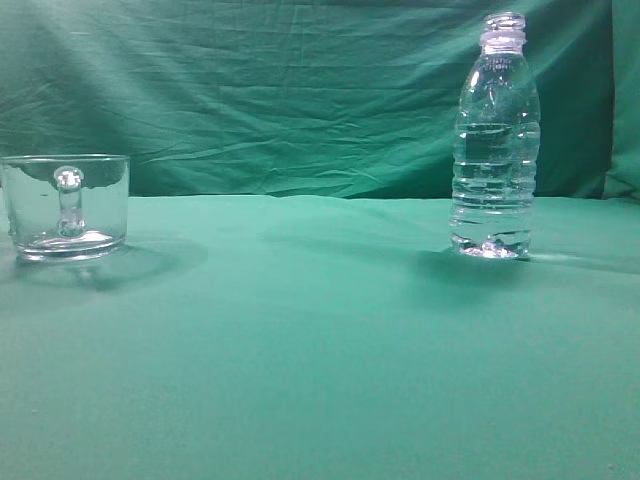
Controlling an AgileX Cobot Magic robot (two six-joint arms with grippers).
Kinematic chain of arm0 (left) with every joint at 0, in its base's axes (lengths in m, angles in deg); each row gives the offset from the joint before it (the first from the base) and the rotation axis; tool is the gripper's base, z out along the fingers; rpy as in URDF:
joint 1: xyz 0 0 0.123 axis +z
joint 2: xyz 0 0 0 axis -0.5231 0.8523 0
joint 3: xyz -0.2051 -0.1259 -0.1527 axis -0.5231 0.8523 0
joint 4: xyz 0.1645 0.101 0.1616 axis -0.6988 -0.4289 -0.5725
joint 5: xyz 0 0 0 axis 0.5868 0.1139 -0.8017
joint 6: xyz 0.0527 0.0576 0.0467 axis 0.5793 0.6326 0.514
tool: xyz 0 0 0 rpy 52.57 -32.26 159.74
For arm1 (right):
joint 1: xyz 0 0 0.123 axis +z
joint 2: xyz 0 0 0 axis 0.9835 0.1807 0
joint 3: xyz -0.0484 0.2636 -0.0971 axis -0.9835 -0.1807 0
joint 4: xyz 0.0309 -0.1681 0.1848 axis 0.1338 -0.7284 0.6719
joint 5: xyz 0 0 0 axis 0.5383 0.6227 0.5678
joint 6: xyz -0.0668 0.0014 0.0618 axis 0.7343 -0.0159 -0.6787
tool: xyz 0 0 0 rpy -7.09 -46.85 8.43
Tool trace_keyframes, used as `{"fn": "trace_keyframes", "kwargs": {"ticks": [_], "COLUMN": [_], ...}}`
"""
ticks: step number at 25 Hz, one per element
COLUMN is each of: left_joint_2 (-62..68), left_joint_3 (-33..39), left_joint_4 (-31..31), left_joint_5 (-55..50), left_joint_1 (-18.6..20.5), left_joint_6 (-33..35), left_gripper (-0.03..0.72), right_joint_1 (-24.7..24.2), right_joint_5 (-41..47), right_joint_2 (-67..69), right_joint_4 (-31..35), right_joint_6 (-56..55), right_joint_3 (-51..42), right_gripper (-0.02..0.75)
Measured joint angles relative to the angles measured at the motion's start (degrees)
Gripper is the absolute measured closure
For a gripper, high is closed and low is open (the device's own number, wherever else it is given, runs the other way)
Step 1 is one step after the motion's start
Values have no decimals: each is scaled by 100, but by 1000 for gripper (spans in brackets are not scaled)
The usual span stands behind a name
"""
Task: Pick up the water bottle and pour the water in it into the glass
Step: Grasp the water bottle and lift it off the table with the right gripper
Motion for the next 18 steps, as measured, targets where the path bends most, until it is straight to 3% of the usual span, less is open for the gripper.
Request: {"fn": "trace_keyframes", "kwargs": {"ticks": [11,15,18], "left_joint_2": [0,0,0], "left_joint_3": [0,0,0], "left_joint_4": [0,0,0], "left_joint_5": [0,0,0], "left_joint_1": [0,0,0], "left_joint_6": [0,0,0], "left_gripper": [688,688,688], "right_joint_1": [0,0,0], "right_joint_5": [-188,-1613,-2388], "right_joint_2": [0,0,0], "right_joint_4": [61,959,1048], "right_joint_6": [-12,-122,-133], "right_joint_3": [-13,-22,-7], "right_gripper": [738,738,738]}}
